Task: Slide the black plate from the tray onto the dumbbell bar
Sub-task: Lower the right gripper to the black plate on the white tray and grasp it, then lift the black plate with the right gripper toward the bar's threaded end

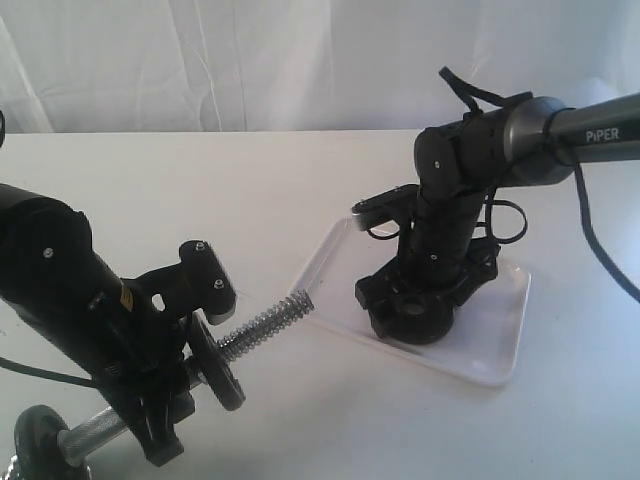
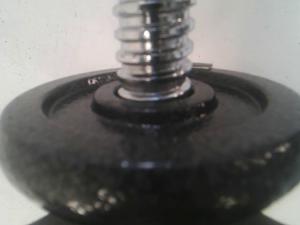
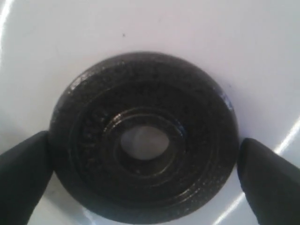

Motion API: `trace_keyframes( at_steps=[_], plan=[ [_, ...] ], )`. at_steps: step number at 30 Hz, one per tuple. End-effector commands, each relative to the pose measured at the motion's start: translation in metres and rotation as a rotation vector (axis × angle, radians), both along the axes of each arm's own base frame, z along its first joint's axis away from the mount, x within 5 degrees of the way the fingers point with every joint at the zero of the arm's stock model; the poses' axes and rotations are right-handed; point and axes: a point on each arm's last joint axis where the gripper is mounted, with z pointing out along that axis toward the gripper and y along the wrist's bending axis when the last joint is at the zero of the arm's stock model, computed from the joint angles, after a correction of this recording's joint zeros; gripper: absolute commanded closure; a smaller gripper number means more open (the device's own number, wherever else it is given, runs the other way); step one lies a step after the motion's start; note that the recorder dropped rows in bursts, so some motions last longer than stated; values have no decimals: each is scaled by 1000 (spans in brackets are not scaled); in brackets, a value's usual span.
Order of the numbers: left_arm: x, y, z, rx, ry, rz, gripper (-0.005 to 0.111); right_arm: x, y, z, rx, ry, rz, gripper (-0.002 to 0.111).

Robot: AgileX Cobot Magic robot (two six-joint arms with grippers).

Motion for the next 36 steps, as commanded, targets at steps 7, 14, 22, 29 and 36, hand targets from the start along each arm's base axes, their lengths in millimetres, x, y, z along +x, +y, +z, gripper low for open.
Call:
trace_keyframes(
  at_steps=[7, 14, 22, 29, 36],
  plan=[
    [2, -6, 19, -91, -63, 28, 107, -6, -3, -28, -33, 148, -6, 3],
    [2, -6, 19, -91, -63, 28, 107, -12, -6, -44, -84, 244, -37, 78],
    [2, -6, 19, -93, -60, 36, 107, -2, -10, -10, -52, 131, -30, 108],
    [2, -6, 19, -93, -60, 36, 107, 3, -22, 29, 3, 25, -58, 108],
    [2, -6, 19, -93, -60, 36, 107, -1, -20, 51, 70, -15, -54, 108]
  ],
)
